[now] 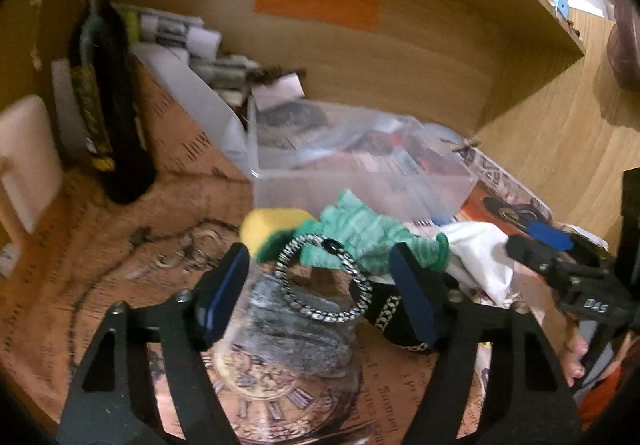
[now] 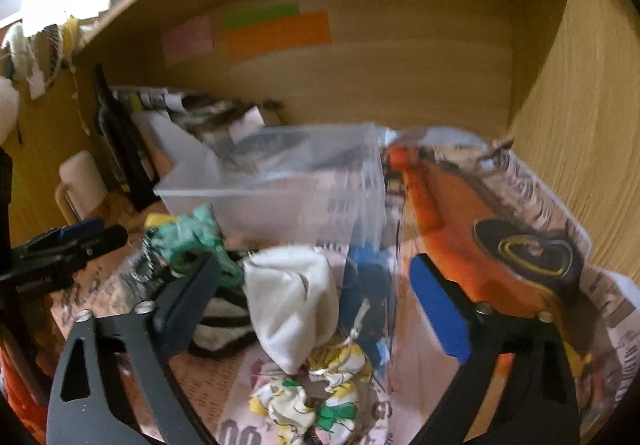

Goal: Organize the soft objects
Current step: 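Grasp the beaded bracelet with the left tool while the right tool grasps the white cloth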

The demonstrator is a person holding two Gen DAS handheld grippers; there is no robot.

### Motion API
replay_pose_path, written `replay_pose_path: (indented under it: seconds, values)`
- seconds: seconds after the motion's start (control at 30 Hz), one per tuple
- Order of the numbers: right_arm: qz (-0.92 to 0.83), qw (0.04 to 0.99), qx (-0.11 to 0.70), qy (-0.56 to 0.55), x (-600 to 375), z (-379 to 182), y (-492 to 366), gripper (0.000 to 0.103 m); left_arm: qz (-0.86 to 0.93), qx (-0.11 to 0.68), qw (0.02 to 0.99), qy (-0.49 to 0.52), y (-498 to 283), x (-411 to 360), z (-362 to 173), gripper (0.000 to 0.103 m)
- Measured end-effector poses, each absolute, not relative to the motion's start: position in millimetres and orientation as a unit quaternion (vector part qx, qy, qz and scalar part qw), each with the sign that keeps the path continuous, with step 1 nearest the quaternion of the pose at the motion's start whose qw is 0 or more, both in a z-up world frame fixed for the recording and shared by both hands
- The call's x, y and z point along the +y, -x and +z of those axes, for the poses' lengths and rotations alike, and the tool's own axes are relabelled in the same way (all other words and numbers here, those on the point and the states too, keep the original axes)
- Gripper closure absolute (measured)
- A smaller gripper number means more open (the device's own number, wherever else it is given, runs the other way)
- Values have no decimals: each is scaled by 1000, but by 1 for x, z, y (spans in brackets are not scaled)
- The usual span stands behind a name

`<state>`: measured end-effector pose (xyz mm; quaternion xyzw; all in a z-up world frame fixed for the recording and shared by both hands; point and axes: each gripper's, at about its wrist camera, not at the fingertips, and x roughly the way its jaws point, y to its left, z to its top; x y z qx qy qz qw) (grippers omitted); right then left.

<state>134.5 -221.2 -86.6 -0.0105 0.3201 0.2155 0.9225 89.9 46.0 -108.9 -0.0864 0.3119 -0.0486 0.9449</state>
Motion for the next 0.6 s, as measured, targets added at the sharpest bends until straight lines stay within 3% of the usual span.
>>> replay_pose_path:
  seconds: [0.3, 0.37, 0.43, 0.6]
  values:
    - [233, 903, 361, 18, -218, -108, -149, 39, -75, 355, 929, 76, -101, 28, -128, 68]
    - [237, 899, 368, 20, -216, -110, -151, 47, -76, 355, 929, 76, -100, 27, -129, 76]
    - [245, 894, 374, 19, -214, -112, -153, 53, -78, 357, 928, 74, -101, 26, -129, 92]
    - [255, 888, 382, 22, -210, -116, -155, 80, -80, 355, 928, 77, -98, 27, -127, 97]
